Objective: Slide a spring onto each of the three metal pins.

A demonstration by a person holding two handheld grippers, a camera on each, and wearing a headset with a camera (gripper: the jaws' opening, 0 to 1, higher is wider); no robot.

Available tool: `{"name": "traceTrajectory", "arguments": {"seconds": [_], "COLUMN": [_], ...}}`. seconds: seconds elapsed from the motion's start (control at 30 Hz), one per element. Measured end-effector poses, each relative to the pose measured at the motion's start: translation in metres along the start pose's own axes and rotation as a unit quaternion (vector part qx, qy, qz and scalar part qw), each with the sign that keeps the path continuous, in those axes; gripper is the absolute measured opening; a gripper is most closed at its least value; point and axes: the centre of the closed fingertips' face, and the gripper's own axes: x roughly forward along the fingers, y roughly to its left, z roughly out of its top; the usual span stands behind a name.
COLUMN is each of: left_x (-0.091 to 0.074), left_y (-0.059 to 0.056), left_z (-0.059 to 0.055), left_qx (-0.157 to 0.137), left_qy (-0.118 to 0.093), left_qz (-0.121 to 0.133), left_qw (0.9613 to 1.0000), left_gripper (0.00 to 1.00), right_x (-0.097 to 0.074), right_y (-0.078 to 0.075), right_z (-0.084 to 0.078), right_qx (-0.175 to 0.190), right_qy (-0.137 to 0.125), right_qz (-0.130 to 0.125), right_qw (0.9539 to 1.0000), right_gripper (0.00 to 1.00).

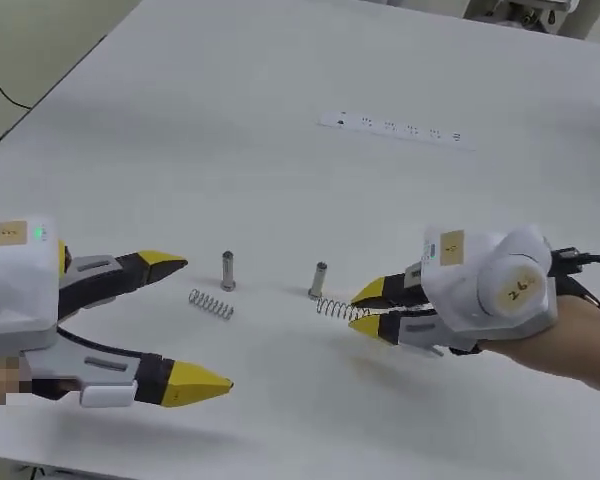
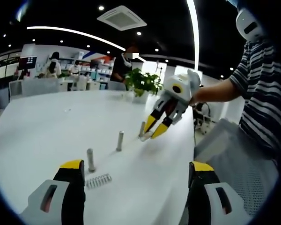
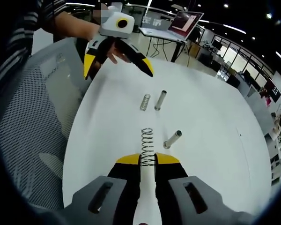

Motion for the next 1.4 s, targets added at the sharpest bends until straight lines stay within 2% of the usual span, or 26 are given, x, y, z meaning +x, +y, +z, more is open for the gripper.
{"name": "traceTrajectory", "arguments": {"seconds": [0.1,0.27,0.4,0.73,0.93,1.03,1.23,1.3,1.4], "left_x": [0.003,0.006,0.011,0.021,0.026,0.028,0.032,0.034,0.040], "left_y": [-0.002,-0.005,-0.010,-0.017,-0.019,-0.021,-0.018,-0.019,-0.020], "left_z": [0.001,0.007,0.005,0.010,0.012,0.011,0.014,0.015,0.017], "left_qx": [0.008,0.006,0.011,0.020,0.022,0.030,0.037,0.036,0.041], "left_qy": [0.005,-0.007,0.003,0.005,0.002,0.008,0.013,0.013,0.011], "left_qz": [-0.009,-0.020,-0.040,-0.062,-0.067,-0.073,-0.077,-0.082,-0.088], "left_qw": [0.9999,0.9998,0.9991,0.9979,0.9975,0.9969,0.9963,0.9959,0.9952], "left_gripper": [0.86,0.80,0.72,0.65,0.63,0.62,0.57,0.52,0.51], "right_x": [-0.003,-0.005,-0.006,-0.009,-0.010,-0.011,-0.011,-0.009,-0.006], "right_y": [0.004,0.008,0.009,0.016,0.019,0.020,0.020,0.020,0.021], "right_z": [0.003,0.004,0.006,0.004,0.009,0.009,0.012,0.014,0.018], "right_qx": [0.001,-0.001,0.004,0.001,0.003,0.001,-0.011,-0.012,-0.018], "right_qy": [-0.003,-0.001,-0.007,-0.002,-0.006,-0.005,0.001,0.002,0.002], "right_qz": [0.000,-0.002,-0.004,-0.003,-0.004,-0.002,0.000,0.001,0.002], "right_qw": [1.0000,1.0000,1.0000,1.0000,1.0000,1.0000,0.9999,0.9999,0.9998], "right_gripper": [0.08,0.08,0.08,0.08,0.08,0.08,0.08,0.08,0.08]}}
